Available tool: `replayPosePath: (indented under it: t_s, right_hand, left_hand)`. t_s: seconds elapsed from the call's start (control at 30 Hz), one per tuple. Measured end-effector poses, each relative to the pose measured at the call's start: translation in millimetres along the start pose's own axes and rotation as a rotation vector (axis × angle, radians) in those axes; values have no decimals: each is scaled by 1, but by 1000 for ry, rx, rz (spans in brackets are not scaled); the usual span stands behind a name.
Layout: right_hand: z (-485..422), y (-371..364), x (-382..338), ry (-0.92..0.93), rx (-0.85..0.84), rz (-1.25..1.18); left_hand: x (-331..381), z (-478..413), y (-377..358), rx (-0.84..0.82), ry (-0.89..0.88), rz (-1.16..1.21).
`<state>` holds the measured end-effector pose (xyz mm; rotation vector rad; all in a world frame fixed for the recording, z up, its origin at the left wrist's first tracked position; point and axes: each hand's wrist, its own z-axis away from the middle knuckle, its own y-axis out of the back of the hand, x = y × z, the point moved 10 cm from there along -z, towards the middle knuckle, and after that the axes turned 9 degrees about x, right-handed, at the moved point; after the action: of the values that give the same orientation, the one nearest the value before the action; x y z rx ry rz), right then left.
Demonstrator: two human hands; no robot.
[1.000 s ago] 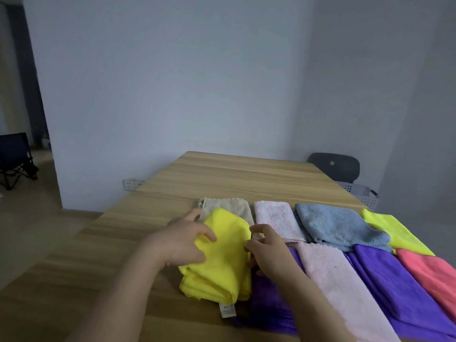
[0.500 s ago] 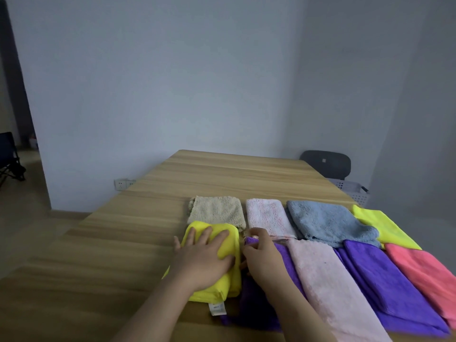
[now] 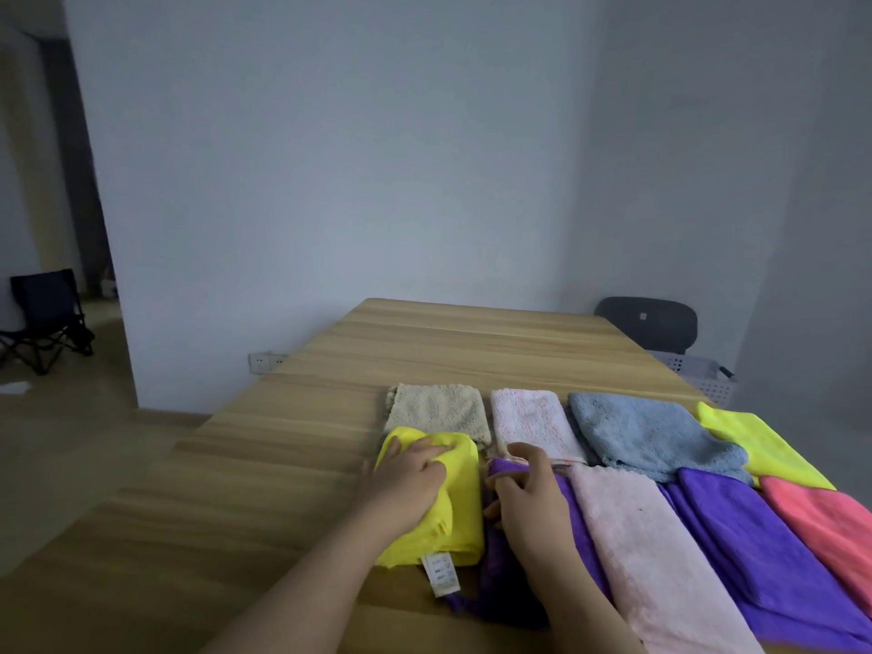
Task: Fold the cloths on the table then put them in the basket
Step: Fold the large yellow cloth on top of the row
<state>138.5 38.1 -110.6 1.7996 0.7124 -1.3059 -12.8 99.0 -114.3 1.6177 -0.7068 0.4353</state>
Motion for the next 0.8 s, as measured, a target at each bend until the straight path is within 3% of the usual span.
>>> replayPosePath:
  t_s: [0.1,0.3,0.43,0.5,0.6,0.67,0.77,0.8]
  right_hand:
    - [1,0,0,6,-7,8]
    - [5,-1,-7,44,-15,54]
    - [4,0,-6,39,-15,57]
    - [4,0,-5,39,-16,65]
    - [4,-2,-5,41,-27,81]
    - [4,-3,-5,42,-29,81]
    - [3,-3,-5,49,-27,82]
    - [3,-3,-5,50,-29,80]
  left_hand:
    - [-10,4,24,56,160,493]
    - [-40,20,63,187,500,1109]
    - [-47,22,134,403,462,1361]
    - [-55,21,184,641,340,1174]
    - [-37,17,222,798,142,228]
    - [-24,8,178,604,-25,-129]
    - [-47,13,49,-9,-72,-470]
    - [-57,17,29,-102,-66,-561]
